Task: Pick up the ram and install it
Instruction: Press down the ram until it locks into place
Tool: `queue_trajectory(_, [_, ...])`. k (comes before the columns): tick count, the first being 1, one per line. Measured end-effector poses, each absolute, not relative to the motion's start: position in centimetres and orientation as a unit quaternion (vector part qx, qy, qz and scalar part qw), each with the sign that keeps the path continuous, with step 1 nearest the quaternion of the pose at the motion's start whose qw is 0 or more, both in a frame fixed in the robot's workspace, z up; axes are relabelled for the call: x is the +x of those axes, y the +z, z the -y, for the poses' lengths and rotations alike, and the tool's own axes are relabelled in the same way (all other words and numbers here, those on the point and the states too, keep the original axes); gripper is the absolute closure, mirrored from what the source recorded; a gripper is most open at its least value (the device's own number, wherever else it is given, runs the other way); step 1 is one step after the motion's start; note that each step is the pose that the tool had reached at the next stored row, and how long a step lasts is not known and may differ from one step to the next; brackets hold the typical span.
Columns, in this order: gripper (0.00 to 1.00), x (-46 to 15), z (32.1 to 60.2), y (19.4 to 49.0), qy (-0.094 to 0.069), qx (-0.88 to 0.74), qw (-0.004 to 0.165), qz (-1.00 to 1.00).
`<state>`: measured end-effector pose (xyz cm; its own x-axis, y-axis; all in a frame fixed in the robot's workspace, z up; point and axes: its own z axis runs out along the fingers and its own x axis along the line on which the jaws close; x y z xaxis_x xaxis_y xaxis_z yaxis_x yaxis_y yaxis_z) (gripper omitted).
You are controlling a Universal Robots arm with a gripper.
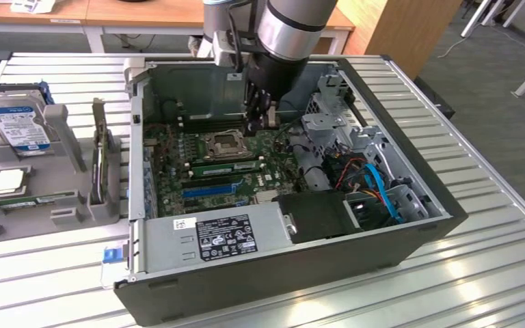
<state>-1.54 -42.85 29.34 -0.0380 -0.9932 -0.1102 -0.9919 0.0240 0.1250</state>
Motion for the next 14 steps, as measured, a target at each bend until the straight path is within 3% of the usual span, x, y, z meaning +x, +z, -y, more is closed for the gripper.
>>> queue_trajectory(14, [0.9,-1.79,42.96,29.34,-0.071,0.698,-0.01,0.713])
